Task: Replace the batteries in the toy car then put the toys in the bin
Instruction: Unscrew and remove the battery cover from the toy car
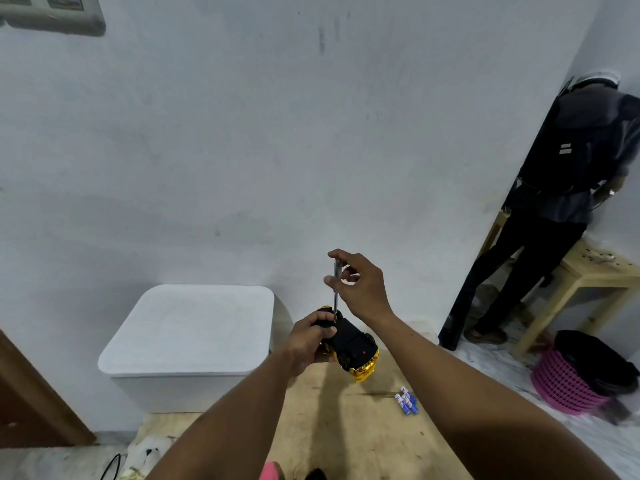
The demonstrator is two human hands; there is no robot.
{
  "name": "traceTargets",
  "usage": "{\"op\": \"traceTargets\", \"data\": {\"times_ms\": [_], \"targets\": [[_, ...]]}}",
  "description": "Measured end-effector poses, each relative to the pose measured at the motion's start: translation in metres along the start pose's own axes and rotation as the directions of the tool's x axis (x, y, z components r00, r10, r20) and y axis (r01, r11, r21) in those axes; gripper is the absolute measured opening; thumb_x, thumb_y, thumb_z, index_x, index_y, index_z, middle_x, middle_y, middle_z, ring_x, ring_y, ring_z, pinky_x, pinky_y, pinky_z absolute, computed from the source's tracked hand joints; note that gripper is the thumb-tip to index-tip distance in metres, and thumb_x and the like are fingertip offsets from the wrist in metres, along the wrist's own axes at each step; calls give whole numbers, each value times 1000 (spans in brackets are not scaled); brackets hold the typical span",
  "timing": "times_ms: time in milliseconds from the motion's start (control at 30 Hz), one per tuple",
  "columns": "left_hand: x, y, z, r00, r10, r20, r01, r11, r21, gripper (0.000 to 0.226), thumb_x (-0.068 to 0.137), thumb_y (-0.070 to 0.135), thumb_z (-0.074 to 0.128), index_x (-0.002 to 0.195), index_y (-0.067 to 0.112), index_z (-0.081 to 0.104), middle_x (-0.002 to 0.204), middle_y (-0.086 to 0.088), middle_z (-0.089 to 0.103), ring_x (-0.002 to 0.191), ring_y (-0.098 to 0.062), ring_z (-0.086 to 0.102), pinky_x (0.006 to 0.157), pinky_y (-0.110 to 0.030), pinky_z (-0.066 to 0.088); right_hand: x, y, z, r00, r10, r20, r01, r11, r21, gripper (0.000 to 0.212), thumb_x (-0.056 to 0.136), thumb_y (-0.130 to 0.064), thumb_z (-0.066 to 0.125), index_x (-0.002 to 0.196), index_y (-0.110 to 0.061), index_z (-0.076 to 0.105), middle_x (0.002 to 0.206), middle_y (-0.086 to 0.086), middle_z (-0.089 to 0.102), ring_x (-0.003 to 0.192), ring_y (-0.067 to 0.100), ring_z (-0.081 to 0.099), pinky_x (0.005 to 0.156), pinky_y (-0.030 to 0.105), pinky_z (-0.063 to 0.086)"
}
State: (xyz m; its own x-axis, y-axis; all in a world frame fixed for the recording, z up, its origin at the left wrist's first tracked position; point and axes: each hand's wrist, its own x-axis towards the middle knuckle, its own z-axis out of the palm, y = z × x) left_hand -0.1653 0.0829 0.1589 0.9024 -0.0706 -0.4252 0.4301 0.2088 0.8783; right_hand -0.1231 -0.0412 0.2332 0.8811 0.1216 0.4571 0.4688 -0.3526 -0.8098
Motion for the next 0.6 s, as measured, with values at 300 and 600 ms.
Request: {"op": "traceTargets", "data": {"times_ms": [300,600], "targets": [[1,-3,-3,1000,-5,11,5,1000,12,23,94,-1,55,106,16,63,109,-14,61,91,-33,61,71,-43,60,-3,3,2,999,24,38,-26,999,40,49,80,5,68,113,-31,67,108,-11,67,88,7,64,77,30,58],[9,-12,-12,1000,-25,11,25,999,27,22,93,-1,56,104,17,64,104,-12,62,86,-33,61,82,-51,58,-7,16,7,993,113,31,-116,989,89,53,95,-4,51,134,-39,39,115,-1,63,83,12,72,76,39,60]]}}
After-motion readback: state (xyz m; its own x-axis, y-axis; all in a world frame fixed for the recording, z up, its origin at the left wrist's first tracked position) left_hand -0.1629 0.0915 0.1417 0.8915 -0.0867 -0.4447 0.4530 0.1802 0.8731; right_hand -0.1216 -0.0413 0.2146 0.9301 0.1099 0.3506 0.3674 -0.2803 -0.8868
